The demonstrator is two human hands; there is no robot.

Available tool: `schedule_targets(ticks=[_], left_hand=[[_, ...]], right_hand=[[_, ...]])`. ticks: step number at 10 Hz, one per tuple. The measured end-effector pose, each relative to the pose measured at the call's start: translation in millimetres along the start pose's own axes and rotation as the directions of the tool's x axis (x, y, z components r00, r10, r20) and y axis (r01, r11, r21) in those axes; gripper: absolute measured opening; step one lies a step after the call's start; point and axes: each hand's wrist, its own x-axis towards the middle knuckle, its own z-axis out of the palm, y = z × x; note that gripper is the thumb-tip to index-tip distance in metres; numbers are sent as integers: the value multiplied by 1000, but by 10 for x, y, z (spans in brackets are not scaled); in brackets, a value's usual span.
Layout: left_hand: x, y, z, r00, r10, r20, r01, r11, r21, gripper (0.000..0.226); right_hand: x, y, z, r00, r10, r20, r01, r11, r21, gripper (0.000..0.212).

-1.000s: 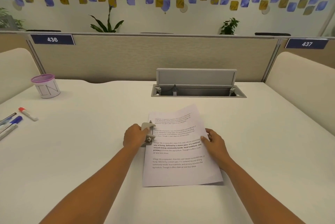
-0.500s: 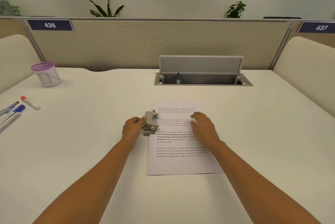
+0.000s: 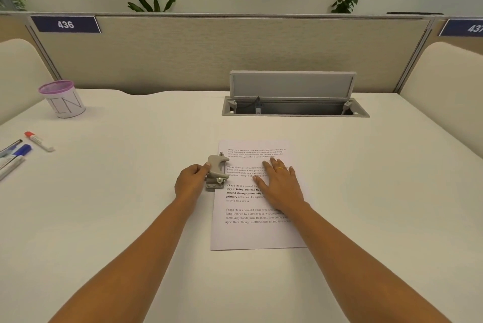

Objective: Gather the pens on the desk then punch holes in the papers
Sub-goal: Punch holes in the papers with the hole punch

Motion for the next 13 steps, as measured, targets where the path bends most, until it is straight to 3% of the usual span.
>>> schedule_targets(ticks=[4,6,8,10,12,13], left_hand=[[19,-14,-17,1000,-3,-2,3,1000,-25,30],[166,94,-98,998,-18,59,29,982,-188,27],[352,302,14,991,117,-60,-104,976,192,32],[544,519,182,971,230,71,-235,847,477,48],[632,444,268,963,130,236,-263,645,718,53],[661,390,278,961,105,256,-265,609,747,54]], right_hand=[[1,8,33,1000,5,-20,-5,1000,11,61],[1,21,45,999,4,-34,-3,1000,14,61],[2,26,57,998,2,-57,-1,1000,14,60],[-1,29,68,998,3,-68,-2,1000,12,60],[-1,25,73,997,6,-76,-5,1000,16,60],[3,26,77,996,6,-89,-5,1000,11,60]])
